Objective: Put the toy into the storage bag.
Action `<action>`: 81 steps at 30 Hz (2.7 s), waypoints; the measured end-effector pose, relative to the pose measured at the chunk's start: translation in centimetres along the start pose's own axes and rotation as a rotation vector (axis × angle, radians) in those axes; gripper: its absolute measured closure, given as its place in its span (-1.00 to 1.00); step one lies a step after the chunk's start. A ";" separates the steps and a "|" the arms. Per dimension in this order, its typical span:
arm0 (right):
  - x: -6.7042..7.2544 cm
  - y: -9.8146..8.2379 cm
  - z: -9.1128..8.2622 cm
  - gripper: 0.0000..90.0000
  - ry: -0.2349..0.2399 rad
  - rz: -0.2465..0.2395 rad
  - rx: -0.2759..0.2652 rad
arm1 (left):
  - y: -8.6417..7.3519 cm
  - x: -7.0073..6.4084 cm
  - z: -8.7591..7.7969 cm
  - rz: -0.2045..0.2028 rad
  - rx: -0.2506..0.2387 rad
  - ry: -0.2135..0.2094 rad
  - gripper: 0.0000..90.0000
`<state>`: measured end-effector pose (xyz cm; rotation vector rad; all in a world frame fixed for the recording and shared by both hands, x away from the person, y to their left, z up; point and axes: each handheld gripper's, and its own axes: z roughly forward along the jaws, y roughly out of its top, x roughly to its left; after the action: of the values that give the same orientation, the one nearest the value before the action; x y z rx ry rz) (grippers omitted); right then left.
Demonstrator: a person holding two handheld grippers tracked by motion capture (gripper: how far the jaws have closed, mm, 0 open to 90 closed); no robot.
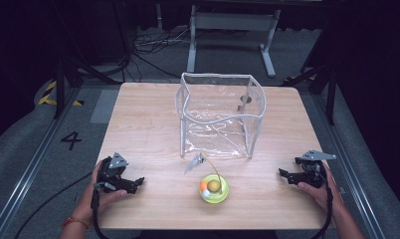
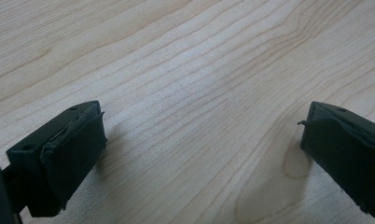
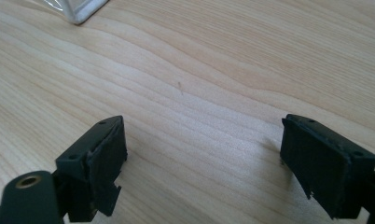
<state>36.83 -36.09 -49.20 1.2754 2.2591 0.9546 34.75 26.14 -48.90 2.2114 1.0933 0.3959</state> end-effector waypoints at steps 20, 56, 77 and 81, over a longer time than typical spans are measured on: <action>0.9 2.2 -3.2 -0.48 0.108 -0.102 0.070 | 0.0 0.0 0.0 0.001 0.002 0.002 -0.99; 18.3 13.5 -6.0 -0.37 0.360 -0.569 0.283 | 0.0 -0.1 0.0 -0.005 0.003 0.005 -0.99; 23.8 18.7 -5.9 -0.09 0.379 -0.661 0.321 | 0.0 -0.1 0.0 -0.005 0.003 0.006 -0.99; 24.1 18.7 -5.2 0.11 0.369 -0.654 0.333 | 0.0 -0.1 0.0 -0.005 0.003 0.006 -0.99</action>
<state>32.42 -10.70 -32.07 0.3924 2.9276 0.6138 34.67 26.12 -48.88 2.2113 1.1027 0.3989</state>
